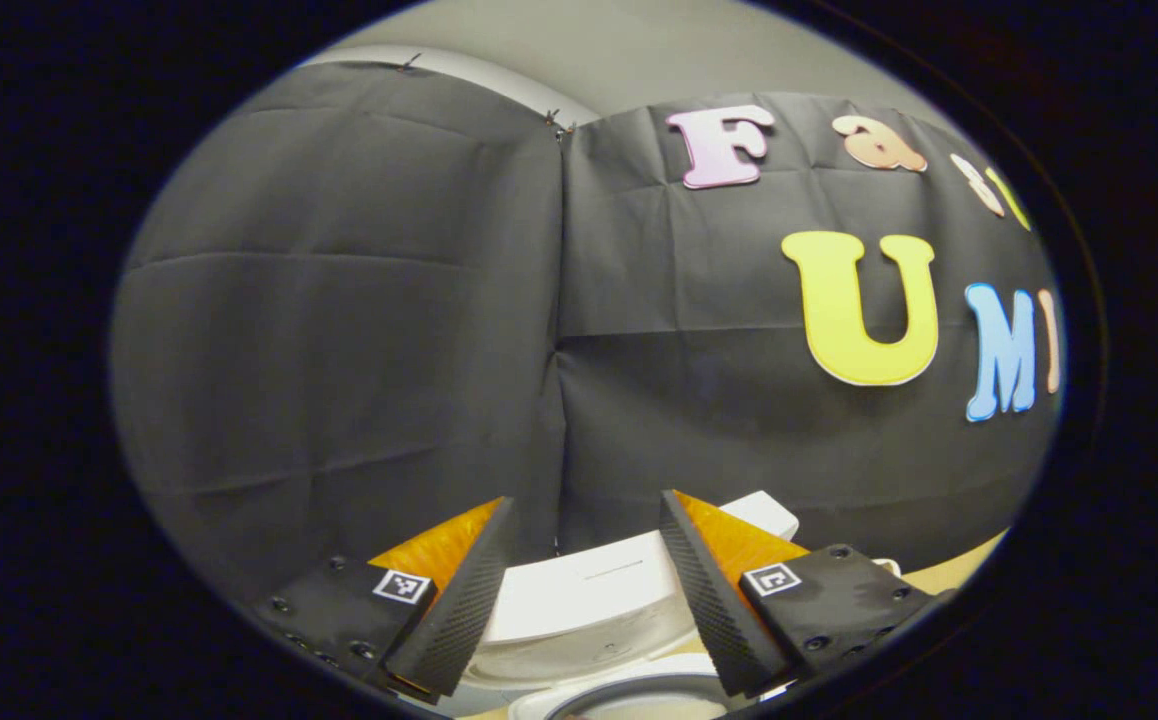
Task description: Close the left gripper, press the button to open the rice cooker; take a wooden spoon from the chopstick holder with the right hand, scoop a spoonful of rice and pour it into the rice cooker, then put the wooden spoon back into the chopstick holder.
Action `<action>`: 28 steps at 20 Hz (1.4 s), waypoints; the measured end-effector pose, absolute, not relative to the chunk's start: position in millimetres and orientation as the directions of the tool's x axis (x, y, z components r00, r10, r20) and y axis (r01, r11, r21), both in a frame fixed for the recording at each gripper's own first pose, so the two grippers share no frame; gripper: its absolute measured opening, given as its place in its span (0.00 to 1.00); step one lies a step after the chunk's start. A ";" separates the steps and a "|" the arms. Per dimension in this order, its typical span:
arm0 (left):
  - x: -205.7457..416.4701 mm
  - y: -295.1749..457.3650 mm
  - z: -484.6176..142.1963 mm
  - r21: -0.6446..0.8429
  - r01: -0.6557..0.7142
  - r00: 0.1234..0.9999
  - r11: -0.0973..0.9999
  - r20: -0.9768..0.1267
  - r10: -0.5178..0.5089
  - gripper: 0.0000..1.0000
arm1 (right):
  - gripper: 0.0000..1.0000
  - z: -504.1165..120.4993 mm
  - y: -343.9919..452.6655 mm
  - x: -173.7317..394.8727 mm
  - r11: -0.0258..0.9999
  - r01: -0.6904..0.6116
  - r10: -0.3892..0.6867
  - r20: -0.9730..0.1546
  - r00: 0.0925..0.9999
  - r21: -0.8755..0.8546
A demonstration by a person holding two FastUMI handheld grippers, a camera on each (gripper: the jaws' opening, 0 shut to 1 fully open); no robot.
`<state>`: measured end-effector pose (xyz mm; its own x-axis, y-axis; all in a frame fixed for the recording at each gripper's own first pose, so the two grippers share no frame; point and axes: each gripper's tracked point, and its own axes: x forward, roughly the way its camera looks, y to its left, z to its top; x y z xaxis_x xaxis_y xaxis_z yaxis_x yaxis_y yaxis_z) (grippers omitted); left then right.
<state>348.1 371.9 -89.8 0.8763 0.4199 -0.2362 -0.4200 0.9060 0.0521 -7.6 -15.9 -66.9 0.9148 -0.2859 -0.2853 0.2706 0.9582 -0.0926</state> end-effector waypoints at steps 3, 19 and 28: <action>347.1 370.8 -90.6 0.053 -0.414 0.875 0.909 -0.253 0.413 1.00 | 0.92 -66.2 -14.3 -2.2 0.963 0.253 -0.269 -0.279 0.922 -0.091; 280.9 292.1 -104.4 0.051 -0.391 0.858 0.919 -0.342 0.384 1.00 | 0.92 -40.4 -50.5 24.5 0.986 0.128 -0.150 -0.231 0.961 -0.107; 237.3 245.2 -135.1 0.032 -0.371 0.843 0.928 -0.407 0.352 0.99 | 0.92 -44.5 -65.3 19.5 0.994 0.079 -0.095 -0.242 0.966 -0.076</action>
<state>237.3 245.2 -135.1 0.8429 0.3516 -0.4073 -0.3714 0.9279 0.0324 19.5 -65.3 -44.5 0.9656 -0.0953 -0.2419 0.0790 0.9939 -0.0763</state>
